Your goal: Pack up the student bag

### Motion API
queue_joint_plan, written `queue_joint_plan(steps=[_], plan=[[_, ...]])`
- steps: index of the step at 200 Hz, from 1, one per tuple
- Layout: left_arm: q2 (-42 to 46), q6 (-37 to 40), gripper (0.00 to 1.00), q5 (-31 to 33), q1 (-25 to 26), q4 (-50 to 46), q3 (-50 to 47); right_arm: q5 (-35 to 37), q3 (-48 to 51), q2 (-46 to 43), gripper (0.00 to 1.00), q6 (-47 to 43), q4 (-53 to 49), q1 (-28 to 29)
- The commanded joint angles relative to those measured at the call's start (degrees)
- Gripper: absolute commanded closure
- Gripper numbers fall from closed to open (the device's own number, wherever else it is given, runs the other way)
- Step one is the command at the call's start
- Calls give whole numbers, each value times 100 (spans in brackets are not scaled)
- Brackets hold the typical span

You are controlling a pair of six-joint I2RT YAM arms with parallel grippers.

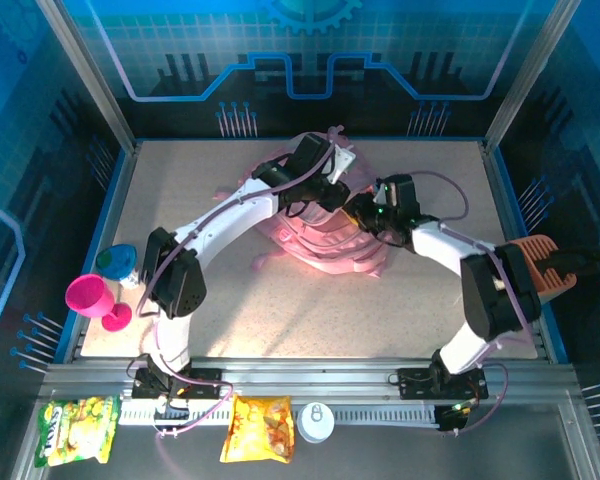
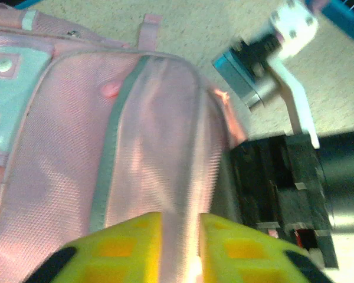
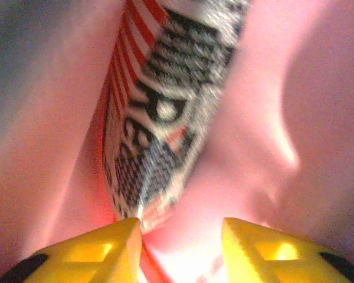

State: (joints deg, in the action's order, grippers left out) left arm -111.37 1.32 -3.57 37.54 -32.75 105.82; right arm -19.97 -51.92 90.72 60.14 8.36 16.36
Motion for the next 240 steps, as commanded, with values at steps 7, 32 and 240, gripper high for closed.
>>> queue_joint_plan(steps=[7,32,240], plan=[[495,-377,63,-276,2,265,-278,473,617,-1188,52,-671,-1116,-130],[728,-857,51,-251,-154,343,-670,1037,1022,-1988,47,-855,-2006,-215],[475,-4542,48,-1626,-1822,1144,-2556,3342,-198,-1663,7,-949,-2937,2031]])
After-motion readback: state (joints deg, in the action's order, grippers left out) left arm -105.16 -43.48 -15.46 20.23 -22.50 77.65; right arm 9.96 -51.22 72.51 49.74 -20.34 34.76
